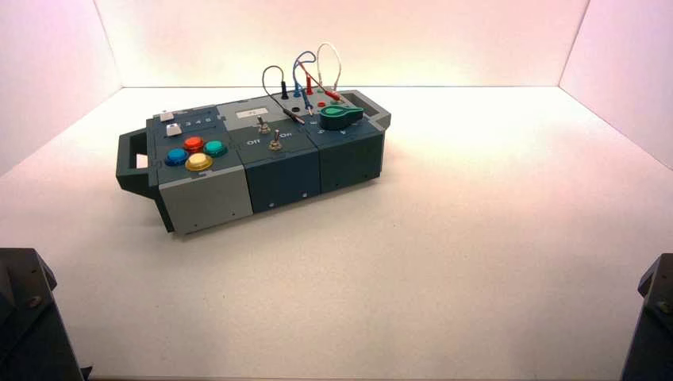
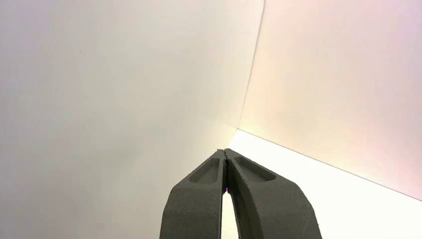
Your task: Move the left gripper to the left.
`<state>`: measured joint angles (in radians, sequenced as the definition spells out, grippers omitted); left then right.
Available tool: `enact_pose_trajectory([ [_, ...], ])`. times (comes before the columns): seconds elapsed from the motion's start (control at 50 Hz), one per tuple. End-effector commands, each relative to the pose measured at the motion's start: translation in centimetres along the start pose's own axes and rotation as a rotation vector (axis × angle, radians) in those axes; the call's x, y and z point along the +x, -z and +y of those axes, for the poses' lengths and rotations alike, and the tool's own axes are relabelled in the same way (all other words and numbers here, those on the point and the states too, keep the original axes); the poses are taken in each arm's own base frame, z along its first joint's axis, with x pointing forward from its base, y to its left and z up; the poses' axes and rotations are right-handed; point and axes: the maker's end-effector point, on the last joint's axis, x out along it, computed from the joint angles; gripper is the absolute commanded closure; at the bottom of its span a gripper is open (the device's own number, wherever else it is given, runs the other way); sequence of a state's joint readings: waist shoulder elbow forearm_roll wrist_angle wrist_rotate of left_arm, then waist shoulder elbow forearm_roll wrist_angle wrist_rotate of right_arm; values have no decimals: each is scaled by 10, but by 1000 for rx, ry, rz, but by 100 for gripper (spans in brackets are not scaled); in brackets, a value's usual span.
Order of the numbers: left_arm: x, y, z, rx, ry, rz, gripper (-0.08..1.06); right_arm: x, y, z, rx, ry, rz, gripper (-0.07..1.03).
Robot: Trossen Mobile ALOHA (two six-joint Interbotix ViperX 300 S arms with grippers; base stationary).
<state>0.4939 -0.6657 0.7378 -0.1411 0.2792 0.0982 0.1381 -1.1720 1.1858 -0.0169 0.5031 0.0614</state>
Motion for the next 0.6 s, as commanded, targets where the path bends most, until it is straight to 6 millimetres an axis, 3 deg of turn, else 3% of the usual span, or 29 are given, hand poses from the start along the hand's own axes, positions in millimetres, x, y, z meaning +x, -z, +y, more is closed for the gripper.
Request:
enact_pose_trajectory([
  [0.02, -6, -15, -5, 6, 14, -41, 101, -4, -13, 2, 1, -7, -32, 99],
  [0.6, 0, 0, -9, 11, 25, -6, 101, -6, -13, 2, 1, -7, -38, 99],
])
